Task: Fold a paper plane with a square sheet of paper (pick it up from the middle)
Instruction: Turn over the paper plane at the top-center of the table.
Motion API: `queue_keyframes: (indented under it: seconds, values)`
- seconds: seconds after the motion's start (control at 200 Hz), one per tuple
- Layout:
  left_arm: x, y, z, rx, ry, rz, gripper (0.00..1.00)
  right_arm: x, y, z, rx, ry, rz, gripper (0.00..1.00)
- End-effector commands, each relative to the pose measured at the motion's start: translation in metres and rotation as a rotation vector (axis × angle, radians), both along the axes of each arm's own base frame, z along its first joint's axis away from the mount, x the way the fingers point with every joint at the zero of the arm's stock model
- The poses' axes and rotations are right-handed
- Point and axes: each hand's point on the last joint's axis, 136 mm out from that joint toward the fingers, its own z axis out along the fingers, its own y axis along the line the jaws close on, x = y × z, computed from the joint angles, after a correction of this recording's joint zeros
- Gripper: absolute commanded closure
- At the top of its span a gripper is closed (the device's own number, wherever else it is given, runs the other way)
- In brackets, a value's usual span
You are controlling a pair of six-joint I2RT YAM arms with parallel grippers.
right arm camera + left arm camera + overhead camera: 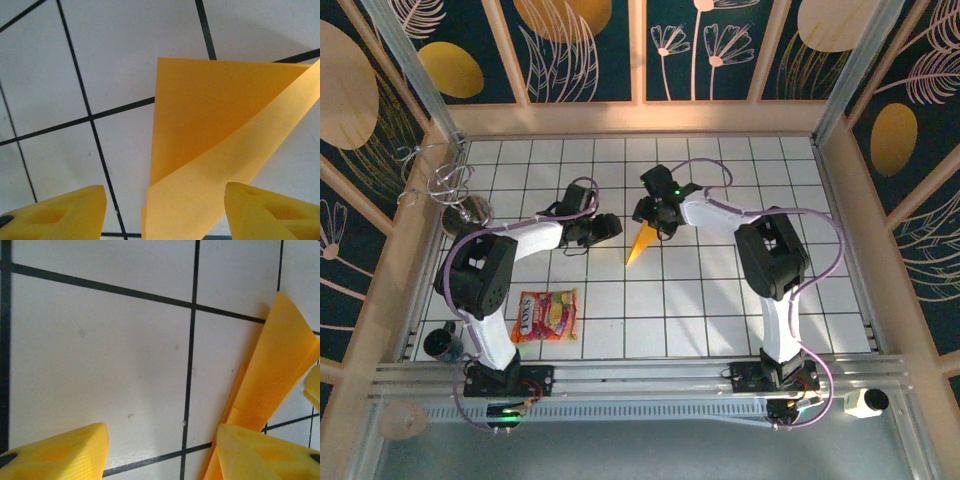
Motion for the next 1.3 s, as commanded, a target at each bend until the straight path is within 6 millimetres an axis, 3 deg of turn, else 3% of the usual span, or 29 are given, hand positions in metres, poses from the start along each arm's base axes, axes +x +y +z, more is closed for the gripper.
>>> queue_keyframes:
  seconds: [0.0,0.736,1.161,1.291]
  values:
    - [0.005,0.009,0.011,0.033,-0.058,0.015,0.37,-0.001,-0.014,-0.010,-0.100,0.027,-0.091,0.38]
    - [0.014,0.011,0.010,0.050,-0.056,0.027,0.22,-0.015,-0.023,-0.010,-0.092,0.063,-0.132,0.67]
    - [0.018,0.011,0.009,0.056,-0.053,0.031,0.18,-0.028,-0.037,-0.005,-0.099,0.074,-0.190,0.68]
    - [0.018,0.011,0.010,0.055,-0.054,0.032,0.18,-0.029,-0.040,-0.005,-0.110,0.073,-0.197,0.79]
